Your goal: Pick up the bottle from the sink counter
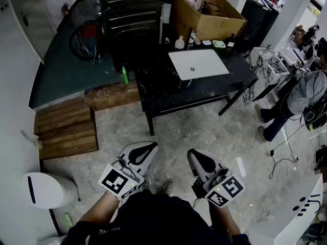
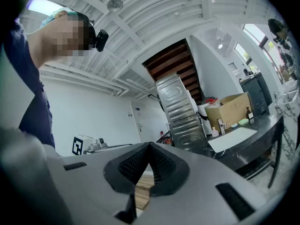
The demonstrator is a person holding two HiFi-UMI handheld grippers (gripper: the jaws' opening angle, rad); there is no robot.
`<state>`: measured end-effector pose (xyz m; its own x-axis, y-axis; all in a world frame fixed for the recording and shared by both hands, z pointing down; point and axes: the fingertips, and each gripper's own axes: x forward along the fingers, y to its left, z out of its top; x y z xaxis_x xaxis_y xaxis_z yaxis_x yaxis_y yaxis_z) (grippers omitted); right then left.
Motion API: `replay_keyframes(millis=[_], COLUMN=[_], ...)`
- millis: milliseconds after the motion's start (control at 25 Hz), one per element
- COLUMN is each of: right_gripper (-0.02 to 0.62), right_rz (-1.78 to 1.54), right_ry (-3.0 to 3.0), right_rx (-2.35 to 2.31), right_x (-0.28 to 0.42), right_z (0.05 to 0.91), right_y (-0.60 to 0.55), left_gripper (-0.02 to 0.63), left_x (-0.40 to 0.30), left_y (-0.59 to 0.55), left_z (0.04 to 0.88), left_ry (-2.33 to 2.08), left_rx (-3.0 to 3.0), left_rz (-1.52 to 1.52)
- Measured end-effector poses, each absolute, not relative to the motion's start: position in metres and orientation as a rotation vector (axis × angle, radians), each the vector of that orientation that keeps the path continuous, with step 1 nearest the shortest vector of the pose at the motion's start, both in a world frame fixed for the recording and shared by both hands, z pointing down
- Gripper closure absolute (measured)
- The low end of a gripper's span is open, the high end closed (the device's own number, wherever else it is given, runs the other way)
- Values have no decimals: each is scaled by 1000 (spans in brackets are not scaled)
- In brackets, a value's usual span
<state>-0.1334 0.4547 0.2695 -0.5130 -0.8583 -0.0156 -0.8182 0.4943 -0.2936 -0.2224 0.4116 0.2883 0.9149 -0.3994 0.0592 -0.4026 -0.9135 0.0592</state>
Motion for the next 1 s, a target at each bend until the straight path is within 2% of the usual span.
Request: replay_keyframes(millis=[1000], right_gripper=[575], right_rz=[-419], right_ry=[2549], right_rx=[-1422], right_x=[-84], right_z=[278], right_y=[483], left_gripper=[600], left_x=[-178], left_y=[441], left_z=[297], left_ry=[-679], left_rx=[3000], left_rz=[79])
